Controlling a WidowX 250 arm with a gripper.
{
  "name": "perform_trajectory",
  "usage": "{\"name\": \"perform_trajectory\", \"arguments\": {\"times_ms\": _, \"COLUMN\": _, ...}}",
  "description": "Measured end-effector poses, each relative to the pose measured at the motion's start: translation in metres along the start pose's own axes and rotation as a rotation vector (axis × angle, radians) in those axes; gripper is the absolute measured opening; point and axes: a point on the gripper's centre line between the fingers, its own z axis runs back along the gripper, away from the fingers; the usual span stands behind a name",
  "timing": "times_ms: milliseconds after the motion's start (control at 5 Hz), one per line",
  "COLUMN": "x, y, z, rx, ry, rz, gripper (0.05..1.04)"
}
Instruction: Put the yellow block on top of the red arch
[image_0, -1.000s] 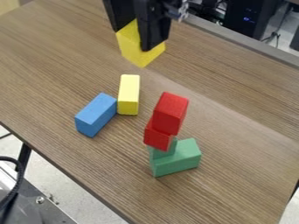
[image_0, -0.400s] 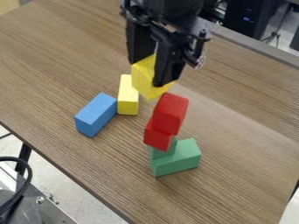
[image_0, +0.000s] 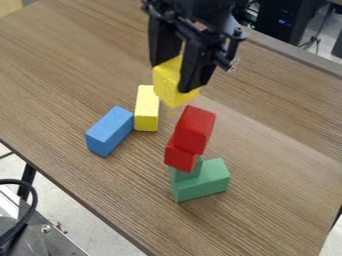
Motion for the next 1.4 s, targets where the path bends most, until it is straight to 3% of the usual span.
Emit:
{"name": "perform_trajectory", "arguments": {"times_ms": 400, "x": 0.001, "y": -0.009, "z": 0.003, "rx": -0.058, "ry": -0.002, "rz": -0.023, "gripper": 0.541}}
{"name": "perform_trajectory", "arguments": {"times_ms": 600, "x": 0.000, "y": -0.012, "z": -0.003, "rx": -0.072, "ry": 0.040, "rz": -0.032, "gripper": 0.541}}
{"name": "perform_trajectory", "arguments": {"times_ms": 800, "x": 0.004, "y": -0.017, "z": -0.002, "rx": -0.100, "ry": 0.046, "rz": -0.051, "gripper": 0.541}}
{"name": "perform_trajectory", "arguments": {"times_ms": 1200, "x": 0.007, "y": -0.022, "z": -0.008, "rx": -0.106, "ry": 0.066, "rz": -0.059, "gripper": 0.541}}
{"name": "perform_trajectory", "arguments": {"times_ms": 1400, "x": 0.006, "y": -0.020, "z": -0.010, "rx": -0.117, "ry": 0.087, "rz": -0.054, "gripper": 0.609}}
